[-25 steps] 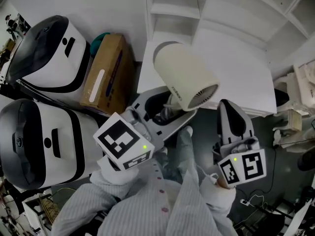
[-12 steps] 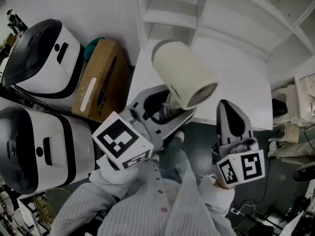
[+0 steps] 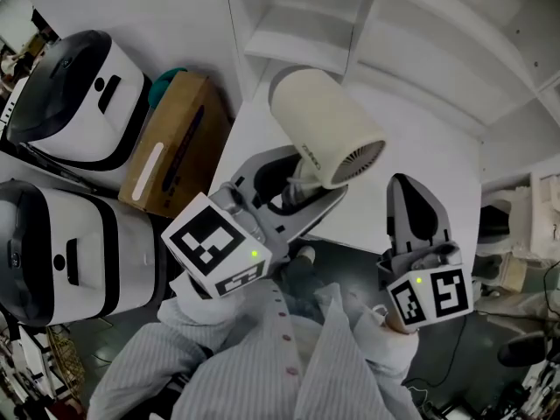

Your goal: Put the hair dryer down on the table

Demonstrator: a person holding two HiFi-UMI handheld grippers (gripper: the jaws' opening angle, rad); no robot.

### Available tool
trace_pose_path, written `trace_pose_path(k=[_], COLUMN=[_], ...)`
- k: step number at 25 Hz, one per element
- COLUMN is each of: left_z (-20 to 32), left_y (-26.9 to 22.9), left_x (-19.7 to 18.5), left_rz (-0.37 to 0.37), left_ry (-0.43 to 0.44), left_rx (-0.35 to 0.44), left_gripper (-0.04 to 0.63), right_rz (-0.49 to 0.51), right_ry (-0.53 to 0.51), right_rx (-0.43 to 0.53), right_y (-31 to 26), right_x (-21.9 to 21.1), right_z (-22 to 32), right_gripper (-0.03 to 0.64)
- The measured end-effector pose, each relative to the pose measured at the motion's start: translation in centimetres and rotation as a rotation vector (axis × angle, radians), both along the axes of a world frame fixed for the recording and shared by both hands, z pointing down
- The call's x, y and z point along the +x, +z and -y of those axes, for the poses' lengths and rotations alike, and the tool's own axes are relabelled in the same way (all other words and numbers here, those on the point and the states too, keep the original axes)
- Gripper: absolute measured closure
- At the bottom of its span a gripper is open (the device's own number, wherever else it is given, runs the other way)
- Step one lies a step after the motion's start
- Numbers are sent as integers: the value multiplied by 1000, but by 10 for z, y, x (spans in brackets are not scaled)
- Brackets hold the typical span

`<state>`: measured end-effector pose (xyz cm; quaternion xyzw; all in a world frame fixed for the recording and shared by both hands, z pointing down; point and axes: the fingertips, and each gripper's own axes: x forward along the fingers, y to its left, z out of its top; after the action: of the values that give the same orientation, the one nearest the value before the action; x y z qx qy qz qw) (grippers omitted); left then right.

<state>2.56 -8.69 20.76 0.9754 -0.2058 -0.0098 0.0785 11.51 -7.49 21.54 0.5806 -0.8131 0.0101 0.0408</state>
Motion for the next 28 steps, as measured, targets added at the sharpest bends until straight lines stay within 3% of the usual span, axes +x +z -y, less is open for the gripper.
trace_pose_path(k=[12,28], left_z=[34,75], left_y=[11,29], left_x=[22,49], left_rz=[16,124], left_ry=[-111,-37], left_rx=[-24,-35], left_gripper=[376,376], right_rz=[-13,19], right_ry=[-111,-43], right_rx=[-19,-50], right_y=[7,14], right_x=[25,49], right_z=[44,72], right_gripper=[606,606])
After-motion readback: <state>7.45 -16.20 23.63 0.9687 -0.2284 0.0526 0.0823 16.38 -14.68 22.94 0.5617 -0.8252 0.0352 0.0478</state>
